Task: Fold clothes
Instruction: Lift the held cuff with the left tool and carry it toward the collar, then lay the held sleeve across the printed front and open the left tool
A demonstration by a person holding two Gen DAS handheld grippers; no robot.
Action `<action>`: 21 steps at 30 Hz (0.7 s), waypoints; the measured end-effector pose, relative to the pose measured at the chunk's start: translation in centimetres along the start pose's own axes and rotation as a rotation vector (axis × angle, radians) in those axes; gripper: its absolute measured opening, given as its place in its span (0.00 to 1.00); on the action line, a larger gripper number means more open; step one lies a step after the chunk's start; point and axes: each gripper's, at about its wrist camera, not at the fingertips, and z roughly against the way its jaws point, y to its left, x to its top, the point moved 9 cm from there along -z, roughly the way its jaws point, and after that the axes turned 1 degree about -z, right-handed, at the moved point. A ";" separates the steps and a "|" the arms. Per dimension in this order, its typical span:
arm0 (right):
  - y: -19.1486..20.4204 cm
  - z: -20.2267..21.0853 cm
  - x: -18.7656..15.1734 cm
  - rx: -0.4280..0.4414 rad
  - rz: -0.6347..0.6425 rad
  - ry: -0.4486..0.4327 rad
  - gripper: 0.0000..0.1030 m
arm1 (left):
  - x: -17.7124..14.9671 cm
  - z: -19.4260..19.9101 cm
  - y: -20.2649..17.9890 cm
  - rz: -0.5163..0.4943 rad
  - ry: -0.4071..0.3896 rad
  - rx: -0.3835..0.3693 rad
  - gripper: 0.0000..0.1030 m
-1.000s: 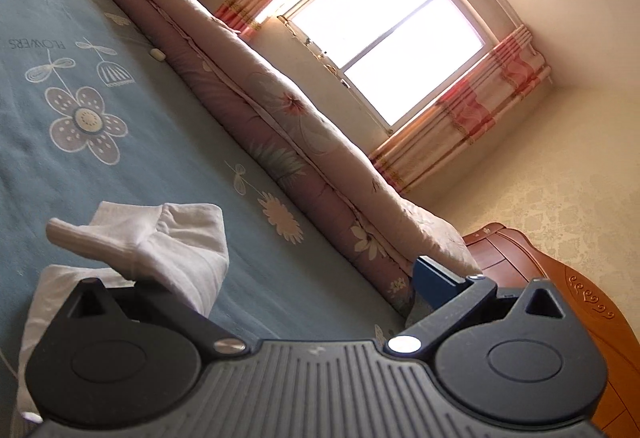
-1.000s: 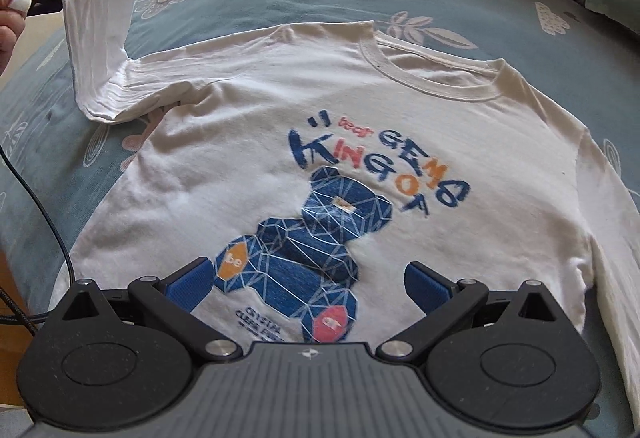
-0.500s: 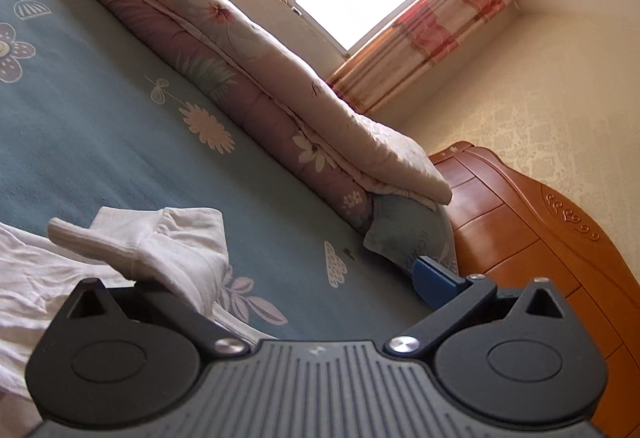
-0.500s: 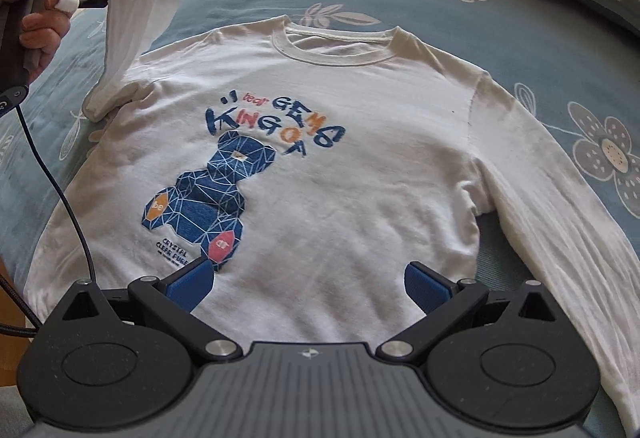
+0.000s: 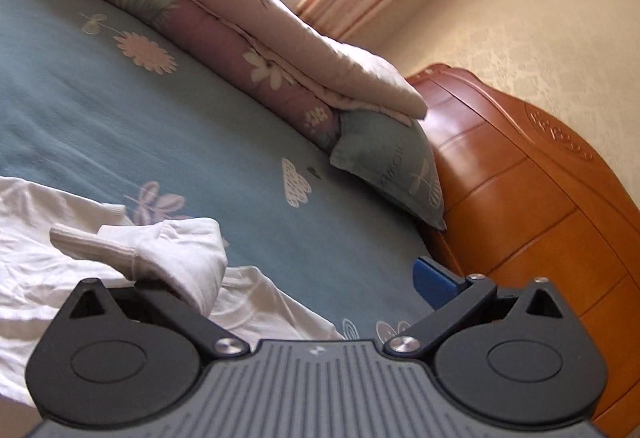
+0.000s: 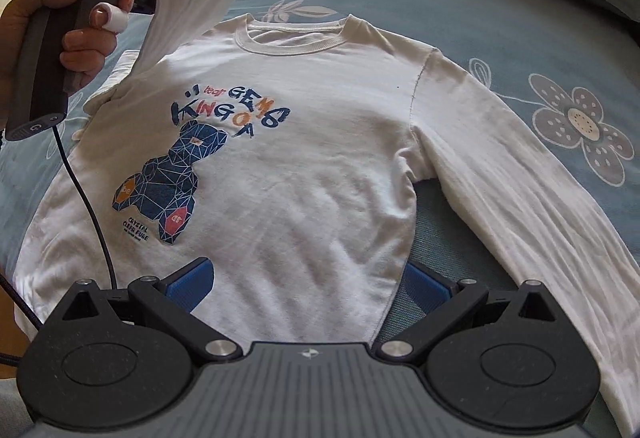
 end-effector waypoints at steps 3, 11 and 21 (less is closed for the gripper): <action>-0.2 0.0 -0.1 0.004 -0.009 -0.003 1.00 | -1.1 -1.3 -1.6 -0.039 0.037 -0.026 0.99; -0.4 0.1 -0.2 0.024 -0.021 -0.005 1.00 | -4.7 -4.3 -4.2 -0.129 0.147 -0.054 0.99; -1.1 0.1 -0.8 0.021 -0.041 -0.002 1.00 | -7.3 -6.3 -6.1 -0.189 0.221 -0.078 0.99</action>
